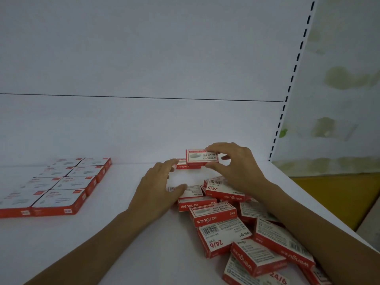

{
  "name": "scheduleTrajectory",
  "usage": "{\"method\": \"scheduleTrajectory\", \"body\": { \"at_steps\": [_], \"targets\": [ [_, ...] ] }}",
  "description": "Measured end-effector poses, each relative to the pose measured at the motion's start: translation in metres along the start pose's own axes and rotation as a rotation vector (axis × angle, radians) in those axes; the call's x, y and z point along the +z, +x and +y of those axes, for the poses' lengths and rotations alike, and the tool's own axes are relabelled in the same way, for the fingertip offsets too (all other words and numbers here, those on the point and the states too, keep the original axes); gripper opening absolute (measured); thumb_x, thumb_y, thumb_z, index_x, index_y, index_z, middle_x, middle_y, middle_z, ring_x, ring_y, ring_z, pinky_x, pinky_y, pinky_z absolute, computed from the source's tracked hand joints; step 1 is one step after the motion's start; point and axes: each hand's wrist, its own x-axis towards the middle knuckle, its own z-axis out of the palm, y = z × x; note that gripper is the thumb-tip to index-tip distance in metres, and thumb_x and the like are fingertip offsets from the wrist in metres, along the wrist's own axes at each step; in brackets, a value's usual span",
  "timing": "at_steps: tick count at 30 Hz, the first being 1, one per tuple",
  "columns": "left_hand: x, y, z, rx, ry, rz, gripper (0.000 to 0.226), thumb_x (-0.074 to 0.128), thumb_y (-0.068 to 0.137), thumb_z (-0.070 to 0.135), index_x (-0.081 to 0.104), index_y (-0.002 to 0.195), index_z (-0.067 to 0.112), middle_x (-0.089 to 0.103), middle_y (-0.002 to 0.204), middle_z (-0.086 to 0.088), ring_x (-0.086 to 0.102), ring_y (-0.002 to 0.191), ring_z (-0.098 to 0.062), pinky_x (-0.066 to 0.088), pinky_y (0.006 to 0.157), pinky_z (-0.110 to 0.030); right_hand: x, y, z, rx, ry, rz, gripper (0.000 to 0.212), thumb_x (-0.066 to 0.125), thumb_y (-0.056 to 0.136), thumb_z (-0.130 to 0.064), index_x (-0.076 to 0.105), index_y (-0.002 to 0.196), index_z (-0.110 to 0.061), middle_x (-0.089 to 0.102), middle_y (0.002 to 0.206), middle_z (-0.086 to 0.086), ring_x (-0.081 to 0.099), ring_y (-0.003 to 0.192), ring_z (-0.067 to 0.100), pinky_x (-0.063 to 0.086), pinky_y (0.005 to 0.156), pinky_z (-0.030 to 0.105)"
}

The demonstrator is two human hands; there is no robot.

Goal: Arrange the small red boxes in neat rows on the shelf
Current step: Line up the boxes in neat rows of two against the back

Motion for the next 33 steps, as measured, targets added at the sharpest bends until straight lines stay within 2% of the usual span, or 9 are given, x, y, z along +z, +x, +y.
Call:
{"method": "scheduleTrajectory", "body": {
  "at_steps": [3, 6, 9, 12, 17, 21, 25, 30, 33],
  "targets": [
    [-0.001, 0.001, 0.001, 0.016, 0.198, -0.134, 0.039, 0.043, 0.089, 0.049, 0.053, 0.121, 0.028, 0.052, 0.129, 0.006, 0.044, 0.114, -0.013, 0.035, 0.096, -0.032, -0.003, 0.006, 0.006, 0.092, 0.039, 0.020, 0.038, 0.072, 0.078, -0.025, 0.064, 0.114, -0.020, 0.065, 0.115, -0.004, 0.054, 0.093, 0.006, 0.046, 0.090, 0.024],
    [-0.003, 0.000, 0.002, 0.044, 0.252, -0.196, 0.038, 0.035, 0.093, 0.047, 0.053, 0.120, 0.028, 0.050, 0.130, 0.006, 0.042, 0.116, -0.013, 0.033, 0.097, -0.031, -0.003, 0.015, 0.017, 0.178, -0.015, -0.112, 0.035, 0.073, 0.077, -0.023, 0.065, 0.110, -0.018, 0.066, 0.111, -0.001, 0.051, 0.090, 0.005, 0.040, 0.082, 0.017],
    [-0.003, -0.002, 0.003, 0.063, 0.265, -0.203, 0.038, 0.032, 0.094, 0.046, 0.050, 0.121, 0.028, 0.049, 0.130, 0.007, 0.041, 0.115, -0.012, 0.032, 0.097, -0.029, -0.002, 0.023, 0.030, 0.253, -0.127, -0.217, 0.033, 0.074, 0.076, -0.020, 0.066, 0.107, -0.012, 0.064, 0.111, 0.004, 0.053, 0.090, 0.011, 0.039, 0.076, 0.018],
    [-0.003, -0.002, 0.003, 0.061, 0.268, -0.205, 0.038, 0.031, 0.094, 0.047, 0.050, 0.122, 0.028, 0.049, 0.129, 0.007, 0.040, 0.115, -0.010, 0.031, 0.097, -0.028, 0.002, 0.025, 0.041, 0.333, -0.213, -0.322, 0.035, 0.074, 0.075, -0.020, 0.065, 0.106, -0.008, 0.063, 0.114, 0.007, 0.058, 0.100, 0.018, 0.044, 0.079, 0.022],
    [-0.008, 0.000, 0.001, 0.086, 0.234, -0.229, 0.040, 0.029, 0.094, 0.049, 0.053, 0.119, 0.029, 0.051, 0.125, 0.009, 0.042, 0.110, -0.009, 0.036, 0.096, -0.029, 0.007, 0.034, 0.048, 0.341, -0.253, -0.337, 0.034, 0.072, 0.076, -0.018, 0.067, 0.109, -0.012, 0.061, 0.118, 0.006, 0.059, 0.103, 0.021, 0.048, 0.083, 0.029],
    [-0.013, 0.001, -0.005, 0.123, 0.196, -0.266, 0.035, 0.036, 0.093, 0.044, 0.051, 0.121, 0.030, 0.050, 0.127, 0.010, 0.040, 0.106, -0.007, 0.035, 0.094, -0.026, 0.014, 0.040, 0.047, 0.292, -0.231, -0.317, 0.026, 0.070, 0.077, -0.014, 0.068, 0.102, -0.008, 0.063, 0.110, 0.006, 0.059, 0.095, 0.019, 0.045, 0.073, 0.025],
    [-0.013, 0.002, -0.009, 0.144, 0.213, -0.289, 0.037, 0.041, 0.091, 0.047, 0.048, 0.123, 0.031, 0.047, 0.128, 0.012, 0.038, 0.108, -0.005, 0.036, 0.095, -0.026, 0.019, 0.049, 0.043, 0.261, -0.224, -0.351, 0.023, 0.071, 0.077, -0.013, 0.067, 0.099, -0.004, 0.062, 0.106, 0.008, 0.058, 0.095, 0.021, 0.048, 0.077, 0.026],
    [-0.012, 0.002, -0.010, 0.102, 0.120, -0.244, 0.028, 0.050, 0.086, 0.049, 0.055, 0.108, 0.033, 0.053, 0.116, 0.014, 0.042, 0.103, -0.004, 0.037, 0.092, -0.027, 0.020, 0.048, 0.046, 0.261, -0.205, -0.330, 0.022, 0.070, 0.078, -0.011, 0.065, 0.098, -0.004, 0.062, 0.106, 0.008, 0.057, 0.095, 0.020, 0.047, 0.078, 0.025],
    [-0.014, 0.002, -0.007, 0.062, 0.039, -0.233, 0.018, 0.058, 0.082, 0.049, 0.055, 0.095, 0.036, 0.052, 0.106, 0.016, 0.045, 0.100, -0.004, 0.039, 0.090, -0.027, 0.018, 0.043, 0.044, 0.250, -0.284, -0.321, 0.019, 0.068, 0.080, -0.018, 0.059, 0.091, -0.006, 0.060, 0.103, 0.009, 0.054, 0.086, 0.020, 0.045, 0.072, 0.029]
  ]
}}
